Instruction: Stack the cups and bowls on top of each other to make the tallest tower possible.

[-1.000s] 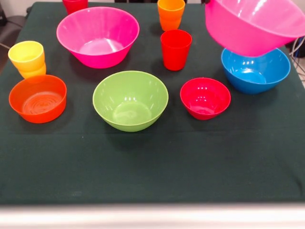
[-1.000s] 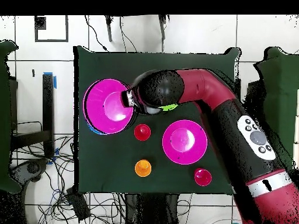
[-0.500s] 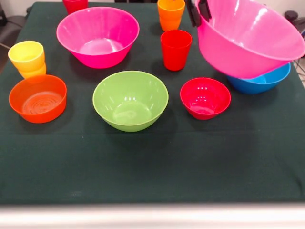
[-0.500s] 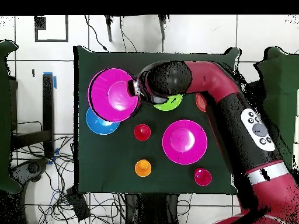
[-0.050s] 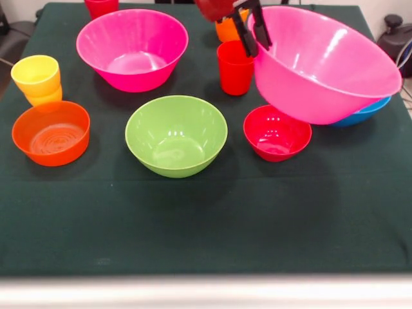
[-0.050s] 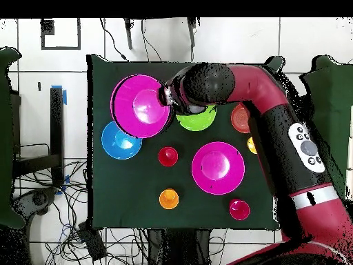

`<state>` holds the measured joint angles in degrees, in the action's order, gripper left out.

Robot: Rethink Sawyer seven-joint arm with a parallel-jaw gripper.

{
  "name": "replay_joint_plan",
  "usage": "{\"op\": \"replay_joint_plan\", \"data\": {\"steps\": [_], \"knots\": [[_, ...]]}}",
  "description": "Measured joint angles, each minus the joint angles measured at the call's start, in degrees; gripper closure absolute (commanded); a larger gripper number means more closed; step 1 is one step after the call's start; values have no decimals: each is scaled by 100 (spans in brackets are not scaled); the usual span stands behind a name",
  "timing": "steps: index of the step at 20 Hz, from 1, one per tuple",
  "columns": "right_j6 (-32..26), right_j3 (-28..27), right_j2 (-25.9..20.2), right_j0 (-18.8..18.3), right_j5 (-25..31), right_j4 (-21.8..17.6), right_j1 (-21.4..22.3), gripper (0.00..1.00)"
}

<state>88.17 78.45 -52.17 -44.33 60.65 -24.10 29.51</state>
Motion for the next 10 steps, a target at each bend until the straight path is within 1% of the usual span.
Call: {"op": "replay_joint_plan", "data": {"steps": [2,3,10], "knots": [[-111,-109,-1,7,74,-14,-65,100],[-271,-263,-1,19,152,-25,-157,100],[-631,-634,-2,43,200,-59,-372,100]]}}
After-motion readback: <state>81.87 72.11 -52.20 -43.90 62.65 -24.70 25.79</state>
